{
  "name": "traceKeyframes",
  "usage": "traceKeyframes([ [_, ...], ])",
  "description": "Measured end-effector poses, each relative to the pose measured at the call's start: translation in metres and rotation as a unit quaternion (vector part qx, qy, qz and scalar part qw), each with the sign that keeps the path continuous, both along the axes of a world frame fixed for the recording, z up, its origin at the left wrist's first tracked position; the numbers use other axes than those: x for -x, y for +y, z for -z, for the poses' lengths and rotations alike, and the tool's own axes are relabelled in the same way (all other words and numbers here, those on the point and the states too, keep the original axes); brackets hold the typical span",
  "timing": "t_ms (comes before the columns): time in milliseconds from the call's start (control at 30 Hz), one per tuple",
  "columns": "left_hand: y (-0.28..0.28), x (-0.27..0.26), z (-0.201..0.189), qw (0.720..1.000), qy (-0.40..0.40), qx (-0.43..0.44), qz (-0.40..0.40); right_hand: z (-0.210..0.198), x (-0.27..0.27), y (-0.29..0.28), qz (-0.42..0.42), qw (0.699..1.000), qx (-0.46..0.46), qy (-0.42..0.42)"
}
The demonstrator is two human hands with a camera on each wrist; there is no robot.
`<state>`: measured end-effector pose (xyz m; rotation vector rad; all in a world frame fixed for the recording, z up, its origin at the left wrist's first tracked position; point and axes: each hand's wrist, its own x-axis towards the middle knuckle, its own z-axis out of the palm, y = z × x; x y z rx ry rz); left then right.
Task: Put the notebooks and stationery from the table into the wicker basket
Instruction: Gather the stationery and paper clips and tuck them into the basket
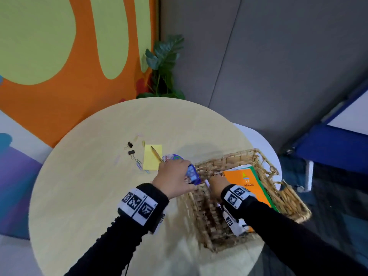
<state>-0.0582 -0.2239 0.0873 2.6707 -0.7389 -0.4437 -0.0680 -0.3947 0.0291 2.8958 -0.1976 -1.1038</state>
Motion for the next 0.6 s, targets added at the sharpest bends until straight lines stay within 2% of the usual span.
traceKeyframes([
  [167, -0.040, -0.002, 0.001, 0.996, -0.004, -0.075, 0.045, 0.017, -0.004, 0.002, 0.020, 1.000, -0.014, -0.003],
  [367, -0.065, -0.012, 0.006, 0.978, 0.043, -0.189, 0.071, 0.020, -0.002, 0.000, 0.017, 0.999, -0.031, -0.014],
  [500, -0.084, -0.013, 0.006, 0.973, 0.084, -0.200, 0.073, 0.005, 0.002, -0.021, 0.012, 0.998, -0.037, -0.052],
  [600, -0.096, -0.016, 0.011, 0.974, 0.105, -0.192, 0.067, -0.007, 0.013, -0.045, 0.057, 0.992, -0.069, -0.093],
])
